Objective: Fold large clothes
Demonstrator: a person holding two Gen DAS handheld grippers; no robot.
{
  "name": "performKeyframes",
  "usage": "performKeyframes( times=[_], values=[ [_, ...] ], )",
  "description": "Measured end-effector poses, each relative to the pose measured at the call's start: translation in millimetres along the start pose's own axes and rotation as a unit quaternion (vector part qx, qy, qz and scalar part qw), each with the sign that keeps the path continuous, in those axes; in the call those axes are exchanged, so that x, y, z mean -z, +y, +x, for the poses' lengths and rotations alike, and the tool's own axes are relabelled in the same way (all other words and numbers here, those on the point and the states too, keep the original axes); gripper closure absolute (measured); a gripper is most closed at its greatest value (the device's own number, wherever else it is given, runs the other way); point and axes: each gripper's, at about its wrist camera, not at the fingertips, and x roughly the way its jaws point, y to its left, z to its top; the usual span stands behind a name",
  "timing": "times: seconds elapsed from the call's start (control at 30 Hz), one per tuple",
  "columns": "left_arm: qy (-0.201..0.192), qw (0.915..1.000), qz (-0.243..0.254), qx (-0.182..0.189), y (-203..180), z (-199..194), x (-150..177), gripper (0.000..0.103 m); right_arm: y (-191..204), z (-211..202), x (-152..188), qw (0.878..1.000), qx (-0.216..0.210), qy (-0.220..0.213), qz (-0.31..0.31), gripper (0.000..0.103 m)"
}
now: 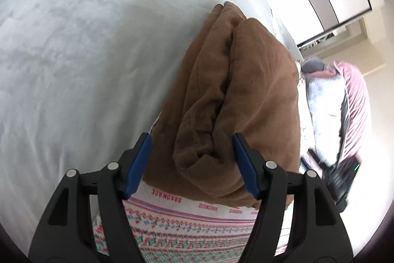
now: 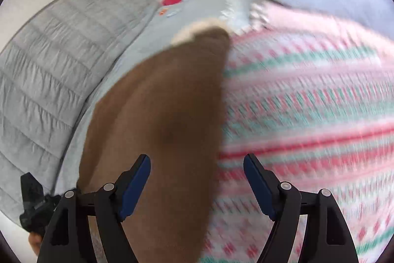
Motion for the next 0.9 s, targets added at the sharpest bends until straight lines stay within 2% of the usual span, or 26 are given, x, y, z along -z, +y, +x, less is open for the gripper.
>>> performKeyframes(
  times=[0.1, 0.23, 0.33, 0.47, 0.57, 0.7, 0.9],
  values=[
    [-0.017, 0.9998, -0.003, 0.000, 1, -12, 3, 0.035, -21, -9, 20, 0.999, -0.023, 0.007, 0.038, 0.024],
    [0.011, 0.9996, -0.024, 0.009, 6, -5, 8, 0.034, -32, -21, 34, 0.997, -0.035, 0.000, 0.069, 0.024],
    [0.025, 0.9978, -0.058, 0.020, 15, -7, 17, 0.033, -34, -27, 44, 0.996, -0.043, 0.005, 0.073, 0.024],
    [0.020, 0.9978, -0.062, 0.012, 16, -13, 28, 0.029, -35, -31, 54, 0.996, -0.043, 0.009, 0.073, 0.024],
    [0.020, 0.9963, -0.082, 0.016, 28, -9, 29, 0.021, -39, -33, 59, 0.996, -0.047, 0.007, 0.081, 0.024],
    [0.034, 0.9910, -0.116, 0.057, 37, 3, 30, 0.021, -40, -28, 59, 0.995, -0.053, 0.005, 0.090, 0.024],
    [0.027, 0.9840, -0.147, 0.098, 35, 14, 37, 0.021, -38, -24, 63, 0.991, -0.081, 0.005, 0.108, 0.024]
  ],
)
